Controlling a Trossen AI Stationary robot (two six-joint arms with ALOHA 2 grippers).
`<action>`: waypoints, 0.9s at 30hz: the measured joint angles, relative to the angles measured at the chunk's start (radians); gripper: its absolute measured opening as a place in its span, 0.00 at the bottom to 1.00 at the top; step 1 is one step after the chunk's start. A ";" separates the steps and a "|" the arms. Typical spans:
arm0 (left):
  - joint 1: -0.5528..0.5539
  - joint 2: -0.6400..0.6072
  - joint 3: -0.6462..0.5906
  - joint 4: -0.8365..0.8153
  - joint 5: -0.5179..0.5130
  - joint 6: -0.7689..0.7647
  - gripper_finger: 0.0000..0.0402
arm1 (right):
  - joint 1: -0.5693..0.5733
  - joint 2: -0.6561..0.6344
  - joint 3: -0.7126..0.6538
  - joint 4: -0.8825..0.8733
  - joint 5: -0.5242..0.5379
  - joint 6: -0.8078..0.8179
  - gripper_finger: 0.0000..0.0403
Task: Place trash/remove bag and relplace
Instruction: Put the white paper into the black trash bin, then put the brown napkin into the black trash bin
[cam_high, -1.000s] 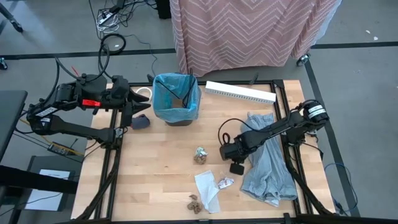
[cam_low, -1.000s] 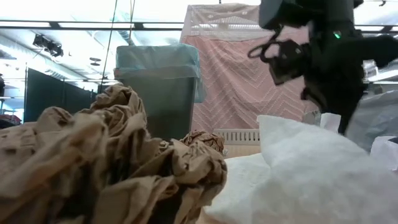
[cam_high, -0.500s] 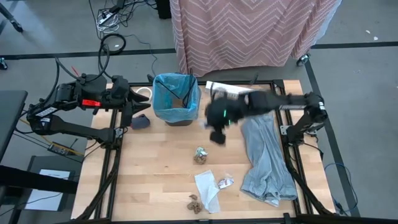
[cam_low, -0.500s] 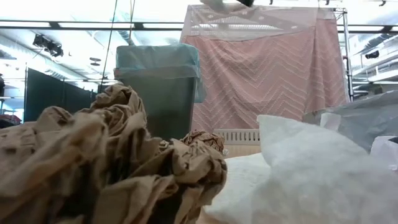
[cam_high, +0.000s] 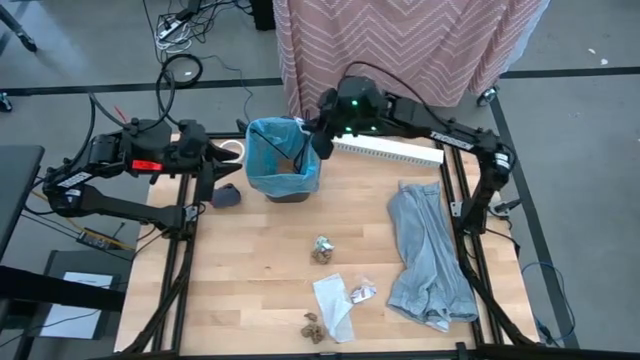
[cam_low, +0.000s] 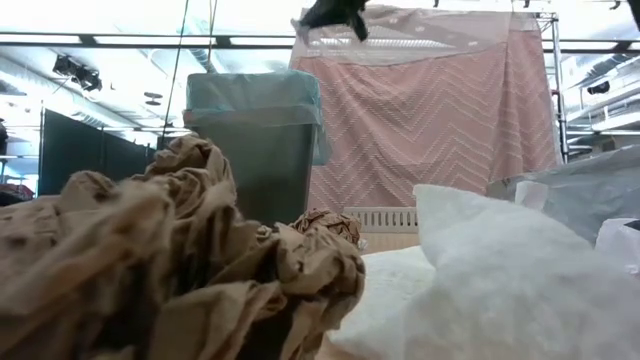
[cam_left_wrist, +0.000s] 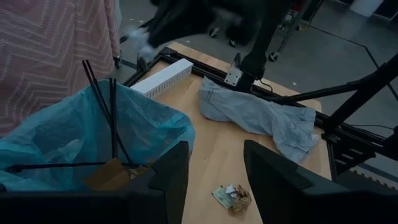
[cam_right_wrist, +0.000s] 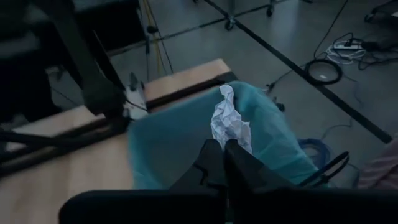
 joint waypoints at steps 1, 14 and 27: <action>0.000 0.001 0.000 0.000 0.000 0.000 0.40 | -0.003 0.012 0.000 0.002 -0.001 -0.015 0.01; 0.000 0.005 0.000 -0.005 -0.001 0.000 0.40 | 0.017 0.130 -0.002 0.048 -0.041 -0.161 0.44; 0.000 0.032 0.000 -0.041 0.004 -0.003 0.40 | 0.320 0.025 -0.038 -0.397 -0.110 -0.108 0.58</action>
